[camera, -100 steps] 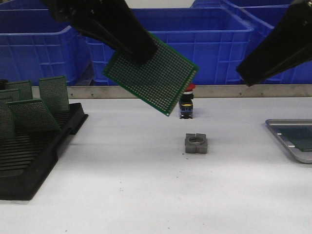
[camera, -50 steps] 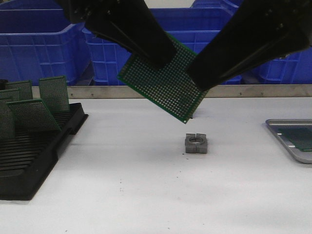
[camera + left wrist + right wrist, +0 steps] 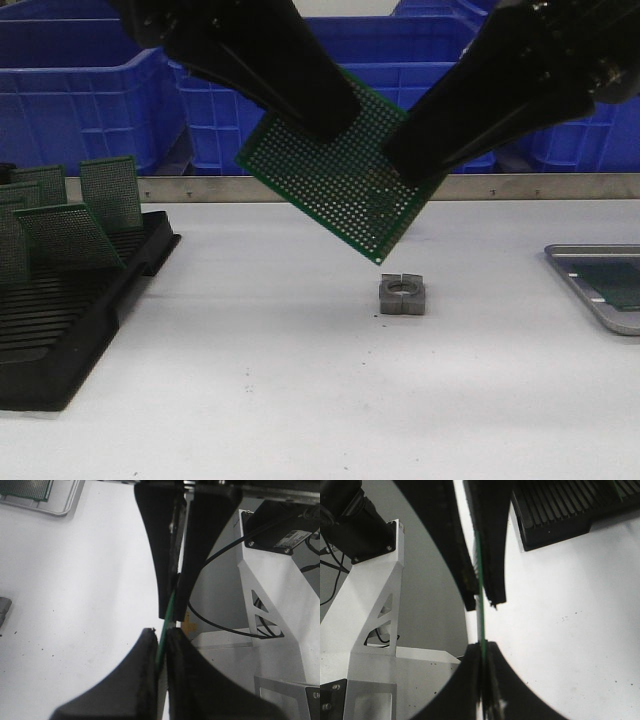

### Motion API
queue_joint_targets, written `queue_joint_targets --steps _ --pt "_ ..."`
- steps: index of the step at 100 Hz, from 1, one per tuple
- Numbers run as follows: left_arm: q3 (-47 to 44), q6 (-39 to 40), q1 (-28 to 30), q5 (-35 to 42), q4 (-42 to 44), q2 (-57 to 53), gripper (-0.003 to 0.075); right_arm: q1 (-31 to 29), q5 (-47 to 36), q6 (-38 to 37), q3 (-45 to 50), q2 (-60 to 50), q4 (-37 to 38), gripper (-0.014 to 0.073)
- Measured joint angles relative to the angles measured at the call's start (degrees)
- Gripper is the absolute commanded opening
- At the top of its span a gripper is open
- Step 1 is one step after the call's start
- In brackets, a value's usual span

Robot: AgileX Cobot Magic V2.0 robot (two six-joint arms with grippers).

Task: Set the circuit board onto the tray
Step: 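Release the left gripper and carry the board toward the silver tray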

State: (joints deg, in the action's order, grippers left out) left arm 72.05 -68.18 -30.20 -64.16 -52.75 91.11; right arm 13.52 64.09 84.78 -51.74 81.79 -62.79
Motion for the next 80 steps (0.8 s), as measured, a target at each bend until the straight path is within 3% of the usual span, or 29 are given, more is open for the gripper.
queue_joint_targets --steps 12,18,29,42,55,80 --pt "0.0 0.0 0.0 0.2 0.0 0.0 0.0268 0.0 0.0 -0.2 0.0 0.0 -0.3 -0.0066" --pt "0.0 0.0 0.0 0.2 0.0 0.0 0.0405 0.0 0.1 -0.4 0.0 0.0 -0.3 -0.0066" --pt "0.0 0.0 0.0 0.2 0.1 0.0 0.0538 0.0 1.9 -2.2 0.0 0.0 0.4 -0.0066" --pt "0.0 0.0 0.0 1.2 0.3 0.0 0.0549 0.0 3.6 -7.9 0.0 0.0 5.3 -0.0066" --pt "0.0 0.0 0.0 2.0 0.7 0.0 0.0549 0.0 3.2 -16.8 0.0 0.0 15.3 -0.0066" --pt "0.0 0.0 0.0 2.0 0.8 0.0 0.0549 -1.4 -8.1 -35.2 0.0 0.0 28.9 -0.0066"
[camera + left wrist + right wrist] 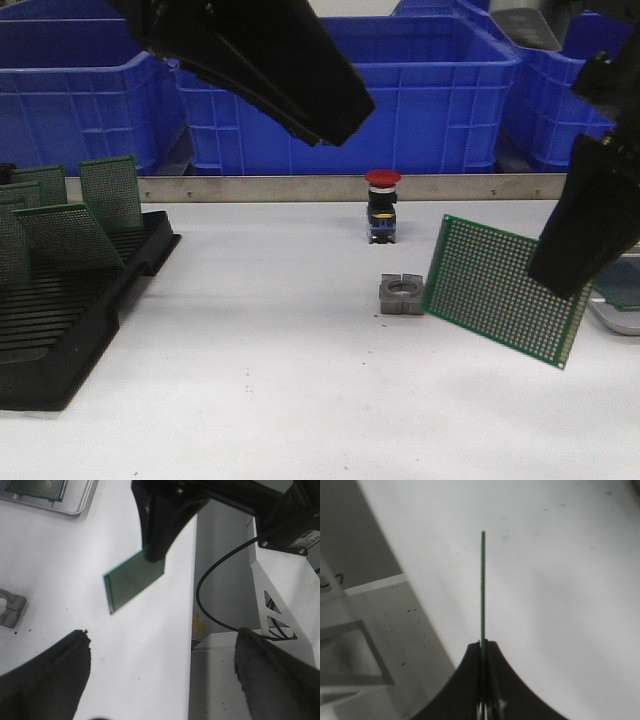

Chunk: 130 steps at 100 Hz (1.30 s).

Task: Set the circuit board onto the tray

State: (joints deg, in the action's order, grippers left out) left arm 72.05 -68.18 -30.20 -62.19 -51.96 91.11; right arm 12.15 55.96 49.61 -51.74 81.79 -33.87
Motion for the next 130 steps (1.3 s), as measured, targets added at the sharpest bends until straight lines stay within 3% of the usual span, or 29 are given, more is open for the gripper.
queue_joint_targets --steps 26,50,84,93,107,114,120,130 --pt "0.0 0.0 0.0 0.1 0.0 0.0 0.0549 -13.2 -8.0 -13.0 0.0 0.0 0.7 -0.0066" --pt "0.0 0.0 0.0 0.1 0.1 0.0 0.0549 -28.5 -10.3 -14.7 0.0 3.9 -1.2 -0.0066" --pt "0.0 0.0 0.0 0.1 0.1 0.0 0.0549 -31.6 -20.3 -14.7 0.0 11.1 -2.2 -0.0053" --pt "0.0 0.0 0.0 0.1 0.1 0.0 0.0549 -31.6 -21.5 -14.9 -0.5 11.2 -2.3 0.0049" --pt "0.0 0.0 0.0 0.1 0.1 0.0 0.0549 -31.6 -22.0 -14.9 -2.2 11.2 -2.5 0.0412" --pt "0.0 0.0 0.0 0.1 0.1 0.0 0.0549 -31.6 -22.0 -14.9 -2.9 11.2 -2.6 0.0552" --pt "0.0 0.0 0.0 0.1 0.1 0.0 0.0549 -31.6 -21.8 -14.9 -3.4 11.2 -2.6 0.0608" --pt "0.0 0.0 0.0 0.1 0.1 0.0 0.0549 -31.6 -20.2 -14.9 -4.6 11.2 -2.6 0.0613"
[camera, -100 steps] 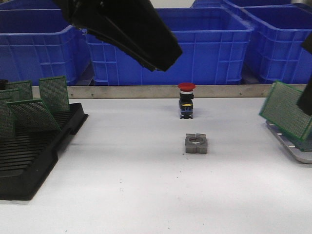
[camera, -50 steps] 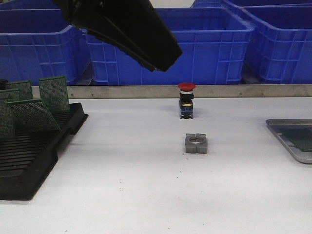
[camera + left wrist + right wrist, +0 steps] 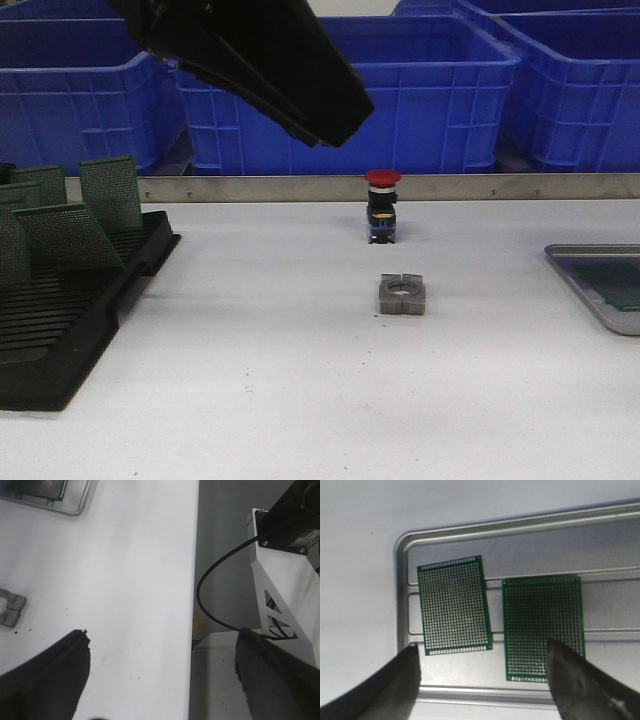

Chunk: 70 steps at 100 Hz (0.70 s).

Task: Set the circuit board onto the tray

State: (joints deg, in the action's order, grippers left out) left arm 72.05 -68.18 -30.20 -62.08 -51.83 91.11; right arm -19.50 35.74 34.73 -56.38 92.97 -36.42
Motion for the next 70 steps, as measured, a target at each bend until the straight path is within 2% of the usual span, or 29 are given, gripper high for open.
queue_joint_targets --steps 6,12,17,27,37,44,46,70 --pt "0.0 0.0 0.0 -0.1 0.0 0.0 0.0531 0.0 1.2 0.0 -0.9 0.0 0.0 0.0613" --pt "0.0 0.0 0.0 -0.2 0.0 0.0 0.0475 0.0 2.9 0.0 -2.0 0.0 0.0 0.0608" --pt "0.0 0.0 0.0 -0.2 0.0 0.0 0.0380 0.0 4.5 0.1 -2.7 0.0 0.0 0.0578" --pt "0.0 0.0 0.1 0.3 0.0 0.0 0.0174 0.0 6.6 0.1 -3.4 -0.1 0.0 0.0404" --pt "0.0 0.1 0.6 0.5 0.0 0.0 -0.0020 0.0 7.6 0.7 -3.6 -0.9 0.0 0.0129" --pt "0.0 0.3 1.4 0.5 0.0 0.0 -0.0017 0.0 8.2 1.5 -3.6 -1.6 0.0 -0.0048" --pt "0.0 0.3 1.8 0.5 0.0 0.0 -0.0017 0.0 8.4 1.8 -3.6 -1.8 0.0 -0.0073" --pt "0.0 2.0 6.6 -0.1 0.6 -0.5 -0.0018 2.9 8.2 3.8 -3.5 -6.1 -0.1 -0.0060"
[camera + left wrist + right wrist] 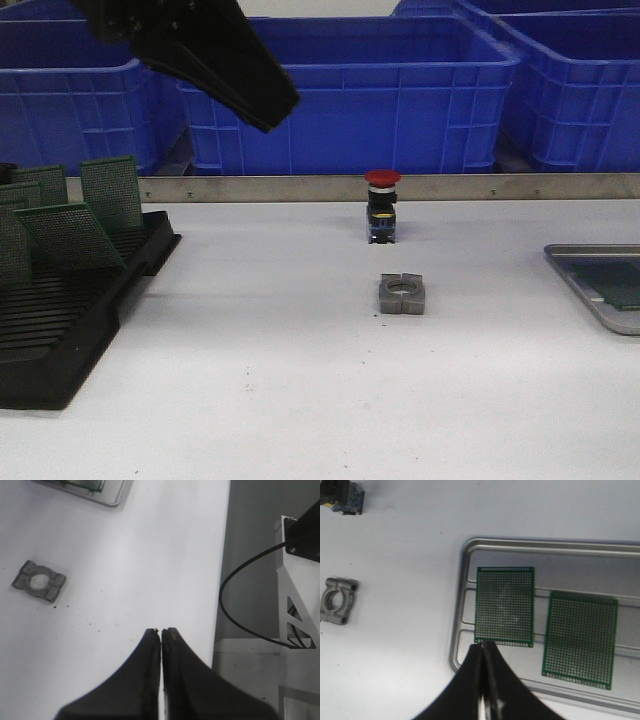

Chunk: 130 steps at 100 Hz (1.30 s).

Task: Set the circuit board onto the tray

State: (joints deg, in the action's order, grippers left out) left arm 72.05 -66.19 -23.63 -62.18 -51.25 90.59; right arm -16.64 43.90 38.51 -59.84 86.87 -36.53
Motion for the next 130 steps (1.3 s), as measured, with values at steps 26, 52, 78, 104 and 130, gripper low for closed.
queue_joint_targets --steps 26,52,78,104,130 --pt "-3.7 3.5 5.9 6.5 1.1 -5.6 -0.0018 8.6 -8.7 1.7 6.4 -6.9 -0.6 -0.0060" --pt "-18.0 6.8 9.5 25.3 0.7 -19.0 -0.0017 15.0 -19.5 2.8 15.2 -18.8 -0.8 -0.0060" --pt "-33.1 7.3 14.6 39.5 -1.4 -36.9 -0.0017 22.2 -27.8 5.6 24.6 -32.2 -1.1 -0.0060" --pt "-45.2 7.3 19.2 46.5 -2.2 -55.3 -0.0017 25.2 -34.2 5.9 34.0 -47.6 -1.2 -0.0060" --pt "-53.9 7.3 19.5 47.9 -2.3 -71.2 -0.0017 25.3 -31.9 5.9 39.7 -64.8 -1.3 -0.0060"
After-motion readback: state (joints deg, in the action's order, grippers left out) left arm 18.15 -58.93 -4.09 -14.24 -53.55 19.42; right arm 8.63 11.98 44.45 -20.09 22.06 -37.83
